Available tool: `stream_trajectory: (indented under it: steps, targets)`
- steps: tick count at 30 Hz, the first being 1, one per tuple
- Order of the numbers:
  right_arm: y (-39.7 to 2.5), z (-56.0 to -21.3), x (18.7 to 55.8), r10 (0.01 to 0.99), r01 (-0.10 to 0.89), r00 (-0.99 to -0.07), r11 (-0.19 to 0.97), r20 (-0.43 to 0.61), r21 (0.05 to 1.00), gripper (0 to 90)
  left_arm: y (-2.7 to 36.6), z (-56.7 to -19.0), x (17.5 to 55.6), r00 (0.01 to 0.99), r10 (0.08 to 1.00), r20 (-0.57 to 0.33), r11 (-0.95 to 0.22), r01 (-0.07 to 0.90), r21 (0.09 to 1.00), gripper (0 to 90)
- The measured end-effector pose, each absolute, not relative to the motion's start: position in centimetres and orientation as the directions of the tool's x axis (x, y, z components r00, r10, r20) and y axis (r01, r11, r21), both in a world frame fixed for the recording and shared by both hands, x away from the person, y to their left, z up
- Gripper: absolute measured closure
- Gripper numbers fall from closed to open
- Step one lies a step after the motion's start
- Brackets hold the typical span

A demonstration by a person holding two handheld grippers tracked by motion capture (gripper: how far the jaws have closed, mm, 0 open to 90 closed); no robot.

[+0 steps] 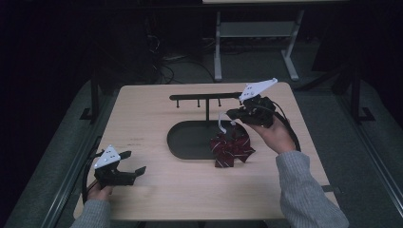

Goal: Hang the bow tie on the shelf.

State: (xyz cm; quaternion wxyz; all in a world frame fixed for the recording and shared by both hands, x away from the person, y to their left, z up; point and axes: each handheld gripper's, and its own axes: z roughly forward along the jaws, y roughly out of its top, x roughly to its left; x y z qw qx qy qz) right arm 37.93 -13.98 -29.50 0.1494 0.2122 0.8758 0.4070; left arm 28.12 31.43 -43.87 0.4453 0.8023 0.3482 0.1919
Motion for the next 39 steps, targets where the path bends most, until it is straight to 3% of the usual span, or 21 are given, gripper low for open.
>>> stream_trajectory:
  steps: [39]
  targets:
    - [-12.4,-27.7,41.9,0.508,0.267,-0.855,0.6,-0.101,0.754,88.3,31.5,-43.9,28.2,0.685,0.729,-0.009,-0.358,0.392,0.848,13.0]
